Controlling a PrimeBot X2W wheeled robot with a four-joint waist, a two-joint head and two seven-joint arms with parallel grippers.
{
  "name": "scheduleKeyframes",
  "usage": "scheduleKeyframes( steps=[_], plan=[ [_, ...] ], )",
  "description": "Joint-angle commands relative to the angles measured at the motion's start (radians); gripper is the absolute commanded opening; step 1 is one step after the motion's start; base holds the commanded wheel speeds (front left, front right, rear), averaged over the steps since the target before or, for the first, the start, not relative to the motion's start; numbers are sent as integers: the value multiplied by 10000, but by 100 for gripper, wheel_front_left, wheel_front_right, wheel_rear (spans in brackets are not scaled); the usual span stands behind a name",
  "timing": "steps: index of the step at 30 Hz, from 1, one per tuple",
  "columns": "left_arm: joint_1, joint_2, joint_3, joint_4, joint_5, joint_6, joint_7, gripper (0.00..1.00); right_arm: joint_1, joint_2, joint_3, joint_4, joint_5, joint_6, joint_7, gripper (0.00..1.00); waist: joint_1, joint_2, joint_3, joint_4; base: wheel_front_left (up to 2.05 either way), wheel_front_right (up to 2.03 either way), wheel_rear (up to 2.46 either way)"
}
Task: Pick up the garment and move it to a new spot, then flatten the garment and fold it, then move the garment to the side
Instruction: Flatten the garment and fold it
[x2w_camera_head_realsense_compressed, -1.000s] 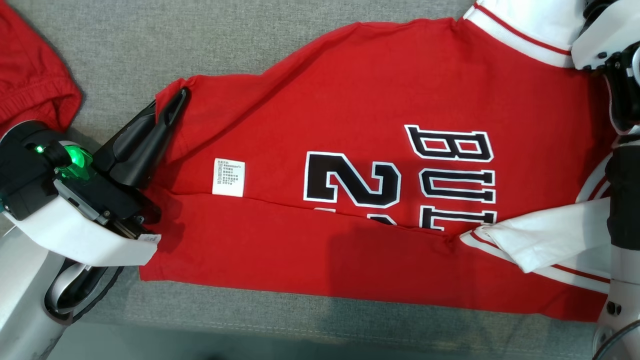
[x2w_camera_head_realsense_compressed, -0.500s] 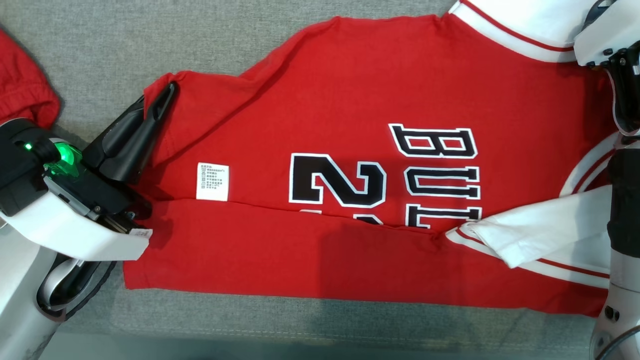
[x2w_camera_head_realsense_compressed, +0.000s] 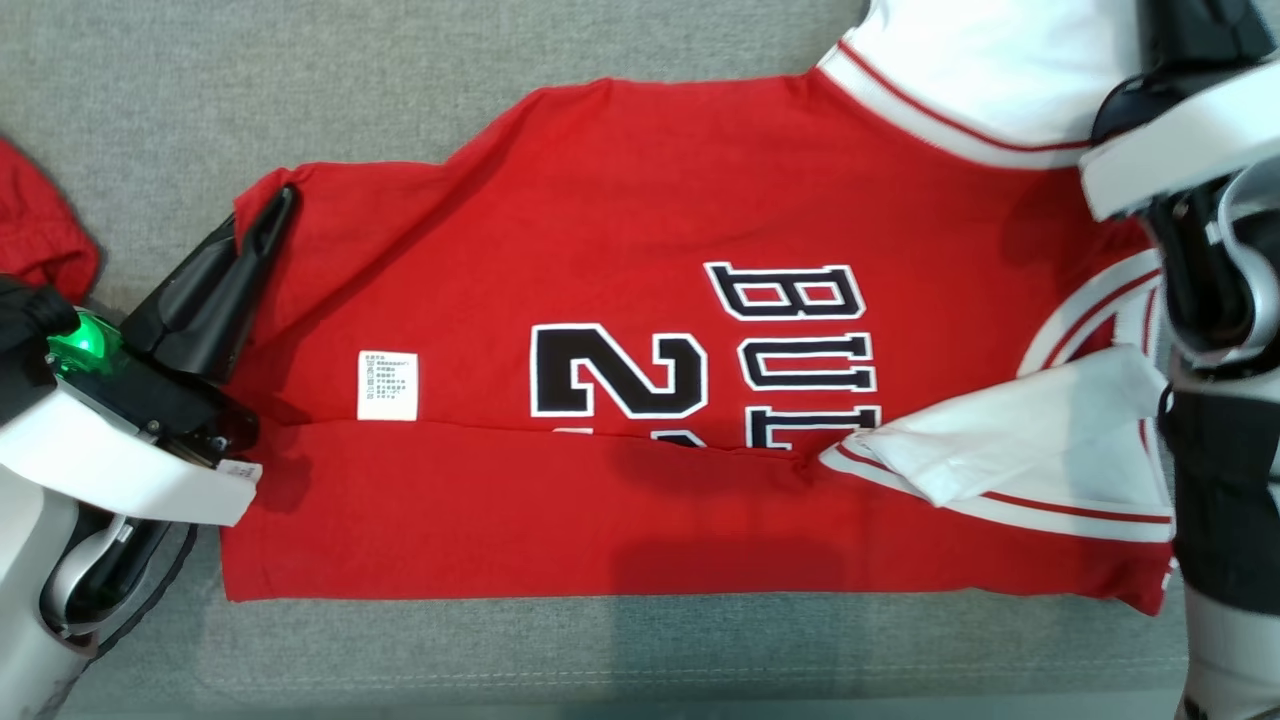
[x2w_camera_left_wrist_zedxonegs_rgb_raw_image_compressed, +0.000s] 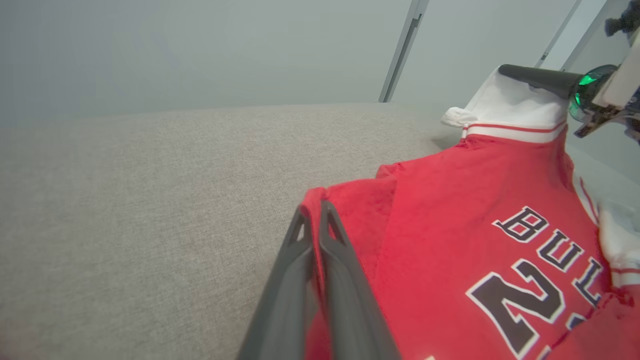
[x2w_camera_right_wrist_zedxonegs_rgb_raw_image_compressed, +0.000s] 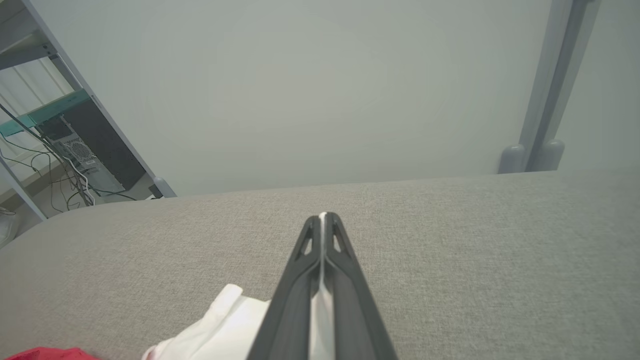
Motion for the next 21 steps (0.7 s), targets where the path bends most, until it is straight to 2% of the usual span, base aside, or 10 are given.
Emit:
scheduleKeyframes(
  steps=[1, 9, 12, 14, 21],
  plan=[
    [40, 496, 501, -109, -67, -4, -32, 0, 365, 159, 225, -476, 174, -27, -97, 0, 0, 0, -207, -186, 0, 0, 0],
    [612, 832, 696, 314, -122, -4, -32, 0, 2581, 159, 512, -2319, 1035, -27, 262, 0, 0, 0, -832, -722, 0, 0, 0],
    [998, 954, 715, 356, -75, -4, -32, 0, 4035, 159, 814, -2945, 1279, -27, 484, 0, 0, 0, -1048, -820, 0, 0, 0],
    [1334, 941, 524, 301, 21, -4, -32, 0, 4826, 159, 895, -2925, 1421, -27, 380, 0, 0, 0, -1258, -749, 0, 0, 0],
    [1825, 854, -152, 695, -252, -4, -32, 0, 5369, 159, 851, -2268, 1449, -27, -73, 0, 0, 0, -1754, -539, 0, 0, 0]
  ],
)
